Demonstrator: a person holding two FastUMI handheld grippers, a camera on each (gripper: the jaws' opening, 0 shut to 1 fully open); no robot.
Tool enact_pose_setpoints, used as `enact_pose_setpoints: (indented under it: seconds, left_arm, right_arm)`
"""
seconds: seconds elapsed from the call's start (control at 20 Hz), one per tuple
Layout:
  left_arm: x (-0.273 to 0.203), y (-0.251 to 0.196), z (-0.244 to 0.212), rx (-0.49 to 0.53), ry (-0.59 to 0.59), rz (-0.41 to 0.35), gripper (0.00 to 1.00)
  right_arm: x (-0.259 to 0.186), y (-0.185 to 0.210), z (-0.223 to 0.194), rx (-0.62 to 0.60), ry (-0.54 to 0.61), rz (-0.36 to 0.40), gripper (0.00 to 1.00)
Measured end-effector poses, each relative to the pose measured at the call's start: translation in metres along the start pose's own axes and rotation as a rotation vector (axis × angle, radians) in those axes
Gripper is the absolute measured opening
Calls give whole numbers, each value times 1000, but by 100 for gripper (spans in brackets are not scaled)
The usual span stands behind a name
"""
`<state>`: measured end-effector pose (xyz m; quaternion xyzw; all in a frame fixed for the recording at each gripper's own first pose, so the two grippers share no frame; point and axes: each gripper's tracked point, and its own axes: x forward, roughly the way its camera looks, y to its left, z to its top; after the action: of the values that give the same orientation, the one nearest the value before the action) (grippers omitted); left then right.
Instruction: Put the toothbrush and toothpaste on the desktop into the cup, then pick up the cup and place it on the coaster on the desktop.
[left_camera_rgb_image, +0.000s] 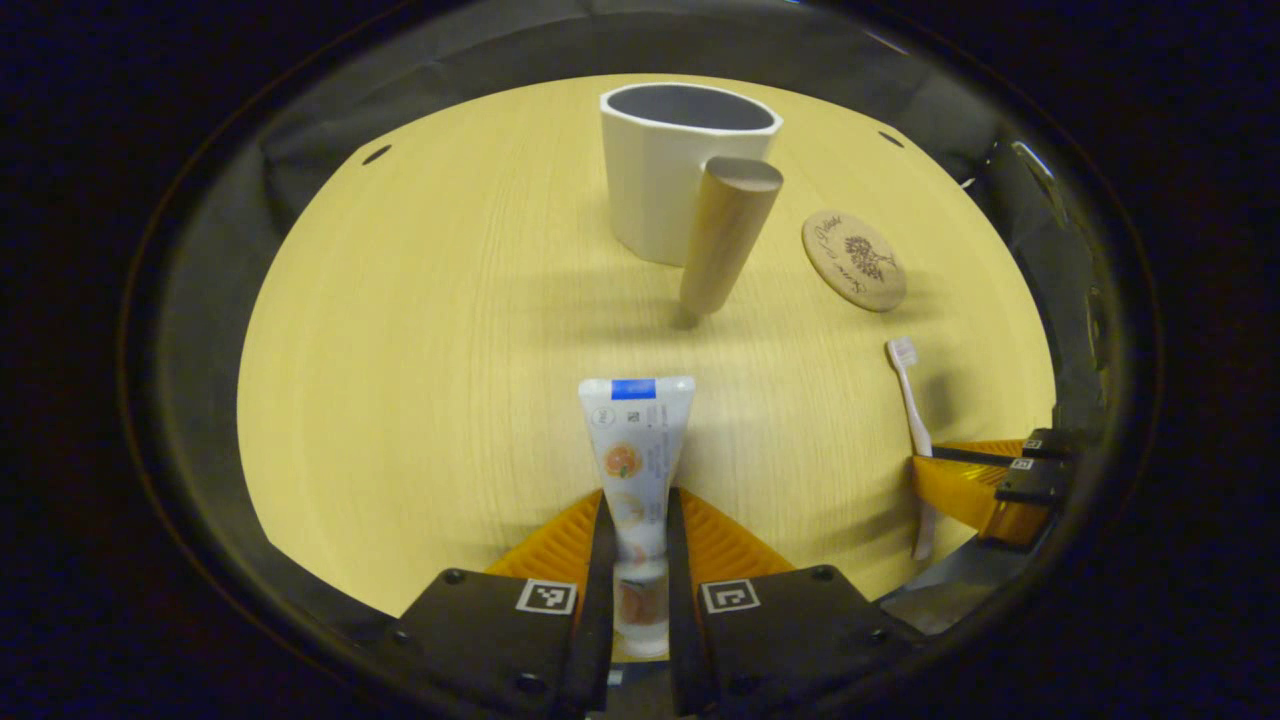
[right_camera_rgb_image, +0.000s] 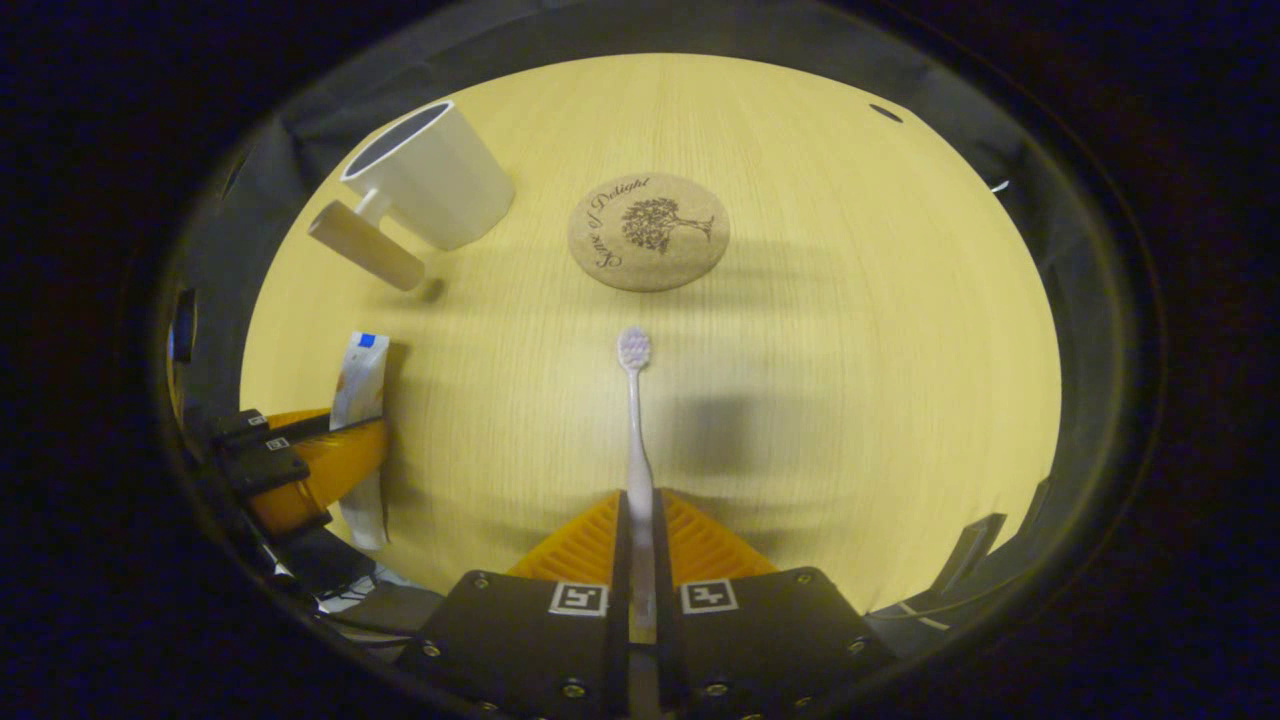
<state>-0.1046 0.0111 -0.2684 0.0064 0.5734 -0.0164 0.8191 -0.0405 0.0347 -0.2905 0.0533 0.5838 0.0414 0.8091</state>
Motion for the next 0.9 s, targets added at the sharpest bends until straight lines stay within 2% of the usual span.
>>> enact_pose_setpoints:
  seconds: [0.1,0.15,0.2,0.25,0.55,0.6,0.65,0.9]
  left_arm:
    - [0,0,3,-8,-28,-15,31]
    - [-2,0,2,-9,-37,-27,24]
    - [-5,0,2,-14,-46,-34,24]
    - [-5,2,3,-21,-56,-41,24]
    - [-20,6,14,-62,-164,-53,24]
    - [-25,7,17,-67,-186,-54,24]
    - [-30,10,20,-73,-204,-48,24]
    - [-56,25,47,-122,-345,-32,24]
  right_arm:
    - [-2,-1,2,6,-14,18,9]
    - [-3,-1,3,6,-26,26,9]
    - [-5,-1,4,17,-43,30,9]
    - [-4,-1,5,21,-49,40,4]
    - [-16,3,13,45,-107,87,4]
    - [-21,5,16,40,-128,98,0]
    - [-26,6,21,37,-151,108,4]
    - [-51,21,40,15,-267,191,4]
